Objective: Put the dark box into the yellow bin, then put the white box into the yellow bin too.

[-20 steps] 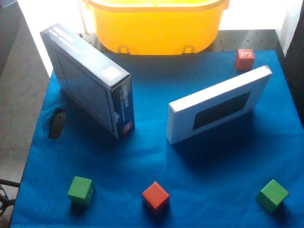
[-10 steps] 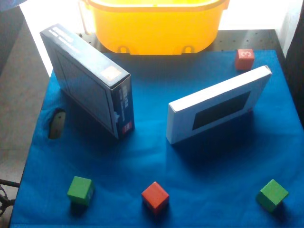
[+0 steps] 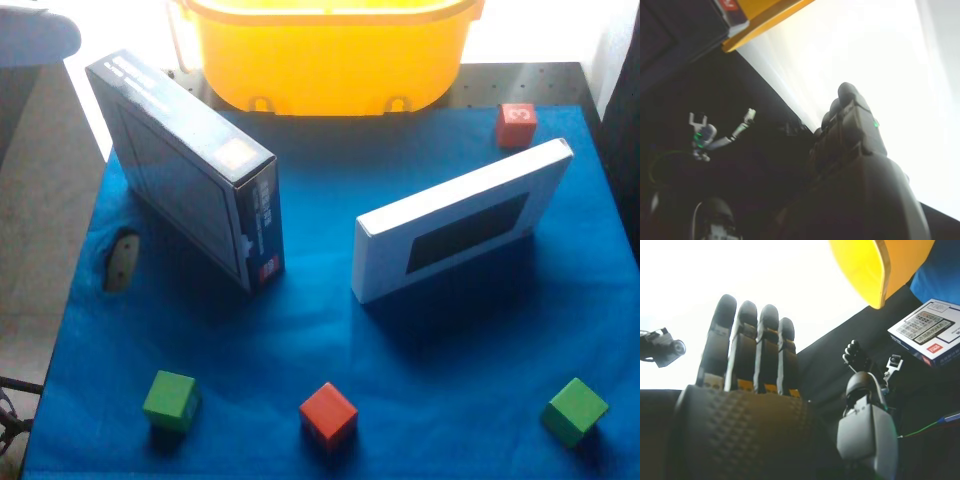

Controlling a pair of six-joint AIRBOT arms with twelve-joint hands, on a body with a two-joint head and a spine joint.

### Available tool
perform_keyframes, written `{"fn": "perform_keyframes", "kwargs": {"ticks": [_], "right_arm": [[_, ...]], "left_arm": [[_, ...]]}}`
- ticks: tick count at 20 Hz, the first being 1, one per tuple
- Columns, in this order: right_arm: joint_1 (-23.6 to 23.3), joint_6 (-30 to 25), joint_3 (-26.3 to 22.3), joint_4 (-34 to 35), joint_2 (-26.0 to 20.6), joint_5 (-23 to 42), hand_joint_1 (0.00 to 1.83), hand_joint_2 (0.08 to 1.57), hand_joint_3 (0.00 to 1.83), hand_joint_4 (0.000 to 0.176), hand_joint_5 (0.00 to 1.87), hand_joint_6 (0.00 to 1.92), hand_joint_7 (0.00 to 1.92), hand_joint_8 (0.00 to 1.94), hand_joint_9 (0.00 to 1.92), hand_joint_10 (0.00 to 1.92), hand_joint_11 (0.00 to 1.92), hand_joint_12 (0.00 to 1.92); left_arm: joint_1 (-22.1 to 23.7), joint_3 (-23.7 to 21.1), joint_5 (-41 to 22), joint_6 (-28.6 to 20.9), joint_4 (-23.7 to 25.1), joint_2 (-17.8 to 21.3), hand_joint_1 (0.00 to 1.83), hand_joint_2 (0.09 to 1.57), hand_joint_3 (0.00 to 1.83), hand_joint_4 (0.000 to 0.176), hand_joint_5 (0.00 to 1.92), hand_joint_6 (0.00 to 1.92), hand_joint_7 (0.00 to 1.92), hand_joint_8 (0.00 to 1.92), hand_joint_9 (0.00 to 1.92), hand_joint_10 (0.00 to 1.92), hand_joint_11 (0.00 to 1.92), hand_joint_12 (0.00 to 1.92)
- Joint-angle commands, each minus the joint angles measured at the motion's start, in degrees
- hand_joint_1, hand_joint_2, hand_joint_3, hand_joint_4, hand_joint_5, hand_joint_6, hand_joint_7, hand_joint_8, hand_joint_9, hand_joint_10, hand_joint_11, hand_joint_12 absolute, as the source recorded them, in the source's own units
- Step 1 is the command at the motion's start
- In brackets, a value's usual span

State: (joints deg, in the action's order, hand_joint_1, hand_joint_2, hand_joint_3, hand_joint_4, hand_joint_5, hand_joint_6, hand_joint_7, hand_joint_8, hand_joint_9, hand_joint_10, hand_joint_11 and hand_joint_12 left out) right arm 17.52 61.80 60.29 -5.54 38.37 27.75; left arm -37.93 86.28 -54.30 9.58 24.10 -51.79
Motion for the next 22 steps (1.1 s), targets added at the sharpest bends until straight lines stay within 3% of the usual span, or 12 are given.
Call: {"fn": "perform_keyframes", "kwargs": {"ticks": [1, 3, 5, 7, 9, 10, 13, 16, 18, 22], "right_arm": [[-0.5, 0.2, 0.3, 1.1, 0.0, 6.9, 0.03, 1.07, 0.0, 0.0, 0.44, 0.01, 0.51, 0.01, 0.4, 0.0, 0.21, 0.44], [-0.4, 0.2, 0.3, 1.1, 0.1, 6.9, 0.03, 1.06, 0.0, 0.0, 0.44, 0.01, 0.5, 0.0, 0.39, 0.0, 0.19, 0.43], [-0.4, 0.2, 0.3, 1.1, 0.3, 6.9, 0.04, 1.07, 0.0, 0.0, 0.44, 0.0, 0.51, 0.0, 0.41, 0.01, 0.2, 0.43], [-0.2, 0.2, 0.3, 1.1, 0.4, 6.9, 0.05, 1.08, 0.01, 0.0, 0.45, 0.01, 0.51, 0.01, 0.42, 0.01, 0.21, 0.43], [0.1, 0.2, 0.3, 1.1, 0.4, 6.9, 0.03, 1.08, 0.0, 0.0, 0.46, 0.01, 0.52, 0.01, 0.42, 0.01, 0.22, 0.44], [0.2, 0.2, 0.3, 1.2, 0.4, 6.9, 0.02, 1.09, 0.01, 0.0, 0.46, 0.01, 0.52, 0.0, 0.42, 0.01, 0.22, 0.44], [0.3, 0.2, 0.3, 1.3, 0.4, 6.9, 0.02, 1.09, 0.0, 0.0, 0.45, 0.0, 0.5, 0.0, 0.4, 0.0, 0.21, 0.43], [0.5, 0.2, 0.3, 1.3, 0.4, 6.9, 0.04, 1.06, 0.0, 0.0, 0.45, 0.0, 0.5, 0.0, 0.4, 0.0, 0.2, 0.44], [0.5, 0.2, 0.3, 1.3, 0.4, 6.9, 0.04, 1.06, 0.0, 0.0, 0.45, 0.0, 0.5, 0.0, 0.4, 0.0, 0.19, 0.44], [0.8, 0.2, 0.3, 1.5, 0.4, 6.9, 0.0, 1.05, 0.0, 0.0, 0.45, 0.0, 0.5, 0.0, 0.41, 0.0, 0.22, 0.45]], "left_arm": [[1.7, -0.1, -2.8, -0.8, -1.5, 0.2, 0.32, 0.76, 0.0, 0.029, 0.0, 0.0, 0.06, 0.0, 0.11, 0.0, 0.1, 0.19], [4.5, 0.0, -0.7, -2.7, 3.1, -0.5, 0.33, 0.77, 0.01, 0.048, 0.0, 0.0, 0.06, 0.0, 0.1, 0.0, 0.08, 0.18], [5.3, 0.4, -0.3, -4.1, 5.1, -1.2, 0.43, 0.72, 0.0, 0.082, 0.0, 0.0, 0.06, 0.0, 0.12, 0.01, 0.1, 0.18], [6.0, 0.5, 0.9, -5.5, 7.7, -1.5, 0.5, 0.67, 0.0, 0.101, 0.0, 0.0, 0.05, 0.0, 0.11, 0.0, 0.11, 0.14], [7.0, 0.8, 2.6, -8.0, 11.9, -2.0, 0.52, 0.65, 0.0, 0.11, 0.0, 0.0, 0.05, 0.0, 0.12, 0.01, 0.13, 0.14], [7.4, 0.9, 3.2, -9.0, 13.3, -2.2, 0.53, 0.61, 0.0, 0.152, 0.0, 0.0, 0.08, 0.0, 0.14, 0.0, 0.14, 0.12], [9.6, 1.9, 5.8, -12.0, 19.3, -3.7, 0.52, 0.53, 0.0, 0.174, 0.0, 0.0, 0.1, 0.01, 0.15, 0.01, 0.14, 0.11], [11.8, 3.4, 7.4, -15.6, 25.3, -5.8, 0.49, 0.52, 0.0, 0.17, 0.0, 0.0, 0.1, 0.0, 0.15, 0.0, 0.12, 0.1], [12.1, 3.6, 8.1, -16.2, 26.9, -6.3, 0.6, 0.55, 0.0, 0.176, 0.03, 0.01, 0.13, 0.01, 0.16, 0.01, 0.1, 0.09], [12.2, 4.2, 8.7, -18.4, 30.1, -7.0, 0.56, 0.57, 0.0, 0.176, 0.0, 0.0, 0.17, 0.02, 0.17, 0.0, 0.11, 0.09]]}}
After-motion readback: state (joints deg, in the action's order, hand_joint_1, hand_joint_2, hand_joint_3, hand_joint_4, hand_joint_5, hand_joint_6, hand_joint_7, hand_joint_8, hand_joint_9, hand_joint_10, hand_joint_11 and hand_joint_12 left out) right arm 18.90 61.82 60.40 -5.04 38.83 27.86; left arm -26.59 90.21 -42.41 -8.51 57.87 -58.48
